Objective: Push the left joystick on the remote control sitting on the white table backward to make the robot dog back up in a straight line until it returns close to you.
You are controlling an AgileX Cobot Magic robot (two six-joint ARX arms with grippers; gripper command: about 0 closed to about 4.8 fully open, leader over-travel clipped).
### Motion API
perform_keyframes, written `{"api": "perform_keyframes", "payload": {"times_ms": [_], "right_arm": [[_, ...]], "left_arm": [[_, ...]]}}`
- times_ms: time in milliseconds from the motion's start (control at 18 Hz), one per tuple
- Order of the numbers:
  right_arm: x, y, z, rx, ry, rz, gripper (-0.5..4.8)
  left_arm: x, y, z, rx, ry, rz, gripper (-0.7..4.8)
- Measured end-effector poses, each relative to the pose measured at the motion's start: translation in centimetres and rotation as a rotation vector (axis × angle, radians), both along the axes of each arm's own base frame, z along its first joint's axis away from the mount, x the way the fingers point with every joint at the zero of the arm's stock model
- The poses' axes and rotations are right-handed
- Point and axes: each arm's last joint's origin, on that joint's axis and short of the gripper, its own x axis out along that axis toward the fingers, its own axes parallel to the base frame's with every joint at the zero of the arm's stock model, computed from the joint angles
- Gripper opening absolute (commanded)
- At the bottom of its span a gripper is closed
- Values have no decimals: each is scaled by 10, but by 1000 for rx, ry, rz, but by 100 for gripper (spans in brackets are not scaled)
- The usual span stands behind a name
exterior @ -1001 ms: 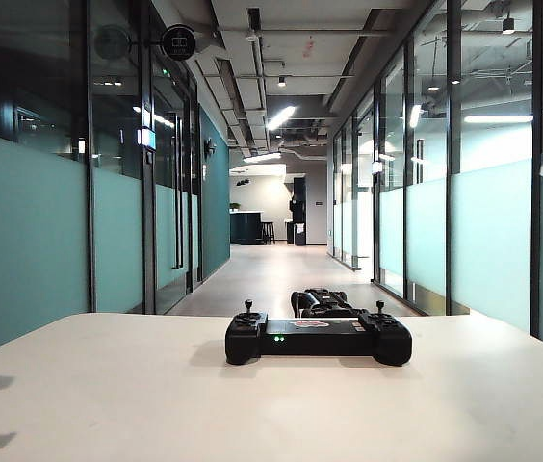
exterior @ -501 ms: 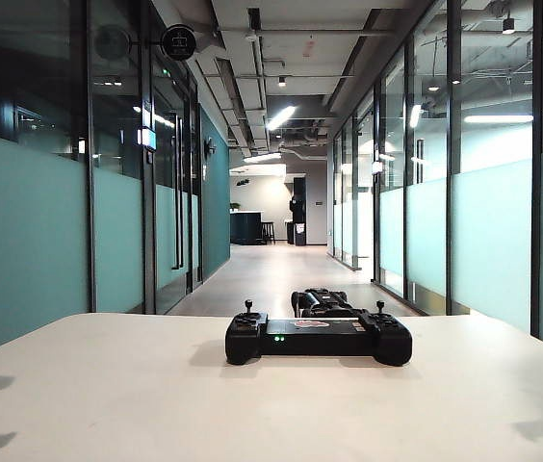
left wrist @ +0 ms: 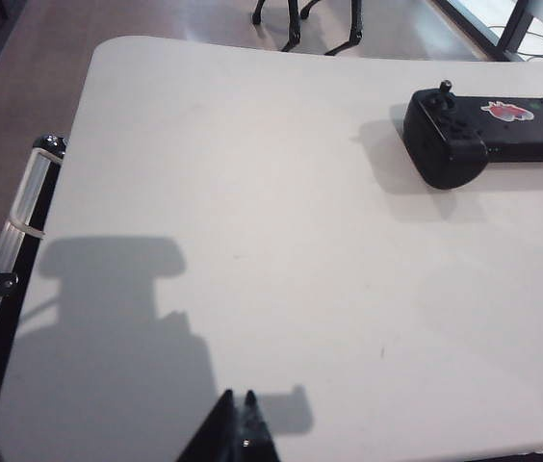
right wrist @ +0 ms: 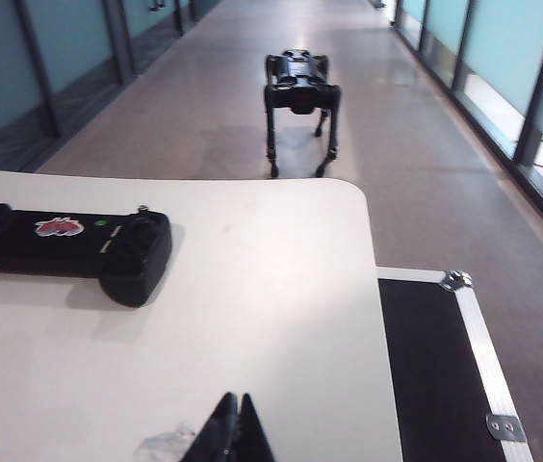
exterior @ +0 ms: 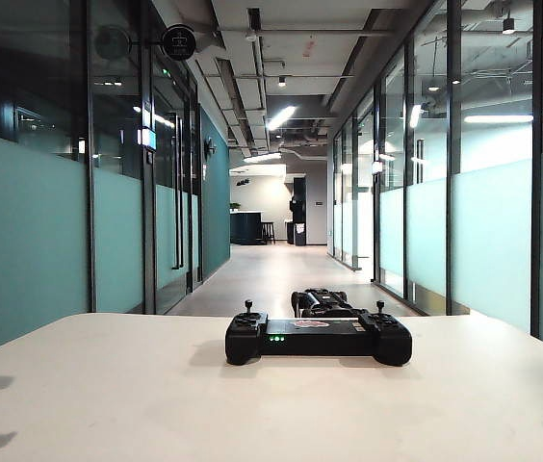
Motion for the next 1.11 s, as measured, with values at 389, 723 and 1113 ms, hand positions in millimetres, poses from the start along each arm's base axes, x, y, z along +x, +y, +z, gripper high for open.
{"api": "perform_keyframes", "payload": {"times_ms": [389, 723, 1113], "right_arm": [[1, -6, 4, -11, -42, -28, -6], [1, -6, 13, -16, -135, -49, -6], [1, -8, 13, -19, -135, -111, -5]], "left_arm": [[0, 0, 0, 0, 0, 0, -5], [0, 0, 0, 0, 0, 0, -5], [0, 0, 0, 0, 0, 0, -5]]}}
